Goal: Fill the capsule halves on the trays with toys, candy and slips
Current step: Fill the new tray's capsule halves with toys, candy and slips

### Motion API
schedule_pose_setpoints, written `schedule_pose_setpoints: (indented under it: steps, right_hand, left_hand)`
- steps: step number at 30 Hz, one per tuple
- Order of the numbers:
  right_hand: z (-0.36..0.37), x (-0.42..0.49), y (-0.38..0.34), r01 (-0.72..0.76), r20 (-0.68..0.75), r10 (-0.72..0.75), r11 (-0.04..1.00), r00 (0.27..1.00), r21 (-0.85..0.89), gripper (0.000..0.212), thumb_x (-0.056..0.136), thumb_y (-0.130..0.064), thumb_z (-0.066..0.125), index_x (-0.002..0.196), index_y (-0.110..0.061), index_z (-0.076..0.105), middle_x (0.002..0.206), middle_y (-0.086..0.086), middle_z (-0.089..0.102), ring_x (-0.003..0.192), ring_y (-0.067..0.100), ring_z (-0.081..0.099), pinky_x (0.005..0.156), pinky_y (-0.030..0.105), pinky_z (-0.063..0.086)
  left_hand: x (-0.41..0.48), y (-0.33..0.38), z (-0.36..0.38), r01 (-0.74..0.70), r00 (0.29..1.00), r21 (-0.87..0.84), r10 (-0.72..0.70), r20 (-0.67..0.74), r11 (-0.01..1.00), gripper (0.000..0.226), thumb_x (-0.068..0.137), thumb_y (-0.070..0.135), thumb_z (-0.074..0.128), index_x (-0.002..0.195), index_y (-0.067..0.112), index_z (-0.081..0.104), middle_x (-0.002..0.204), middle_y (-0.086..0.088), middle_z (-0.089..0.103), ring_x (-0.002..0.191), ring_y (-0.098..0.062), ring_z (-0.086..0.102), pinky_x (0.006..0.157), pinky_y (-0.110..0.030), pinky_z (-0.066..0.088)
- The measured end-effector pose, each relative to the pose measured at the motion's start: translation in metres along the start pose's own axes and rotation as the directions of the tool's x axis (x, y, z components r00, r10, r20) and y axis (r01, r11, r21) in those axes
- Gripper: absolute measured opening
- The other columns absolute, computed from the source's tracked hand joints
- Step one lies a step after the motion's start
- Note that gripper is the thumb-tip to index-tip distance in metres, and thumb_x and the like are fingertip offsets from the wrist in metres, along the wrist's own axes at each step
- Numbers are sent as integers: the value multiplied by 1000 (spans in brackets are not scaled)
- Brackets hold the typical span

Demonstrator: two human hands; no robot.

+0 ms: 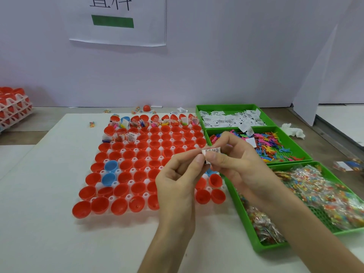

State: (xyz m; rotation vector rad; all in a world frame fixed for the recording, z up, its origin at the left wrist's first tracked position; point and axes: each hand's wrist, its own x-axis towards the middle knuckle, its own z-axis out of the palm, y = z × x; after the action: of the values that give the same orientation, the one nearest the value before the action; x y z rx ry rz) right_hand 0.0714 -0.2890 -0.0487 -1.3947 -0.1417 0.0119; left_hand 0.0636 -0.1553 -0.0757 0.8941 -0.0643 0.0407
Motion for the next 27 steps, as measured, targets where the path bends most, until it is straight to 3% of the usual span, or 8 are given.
schedule_pose_setpoints:
  steps: [5,10,16,23,27]
  right_hand:
    - [-1,1,1,13,27,-15,998,1000,58,35,68,-15,86,77,-10,53,89,9,65,81,21,62,75,34,51]
    - [-3,2,1,26,85,-38,989,996,148,43,61,-29,93,76,-13,56,89,9,66,81,20,64,76,33,54]
    - [-4,2,0,-15,120,-6,985,993,171,38,62,-22,92,77,-11,60,88,8,69,81,20,67,76,31,57]
    - [1,1,1,174,-39,-188,958,981,-230,25,71,-23,84,91,-18,70,90,7,74,81,23,71,72,33,60]
    - [2,1,3,216,-21,-235,924,972,-315,22,76,-24,81,97,-23,75,90,7,74,83,23,74,73,34,61]
  left_hand:
    - [-1,1,2,-46,999,8,45,30,999,20,72,20,76,92,18,81,97,-13,78,96,-26,75,78,-23,58]
    - [0,2,2,-3,997,-8,4,71,1000,38,61,25,90,98,21,81,102,-13,77,100,-27,74,80,-24,58]
    - [1,1,3,15,998,-56,-11,68,998,28,62,22,78,90,20,82,95,-13,78,90,-23,76,73,-22,59]
    - [1,-3,-1,-25,999,-22,25,-20,999,20,72,11,73,91,12,80,95,-17,77,92,-29,75,74,-24,60]
    - [2,-6,-3,-41,997,23,43,-60,999,22,74,13,74,95,8,79,95,-17,77,93,-31,75,77,-27,60]
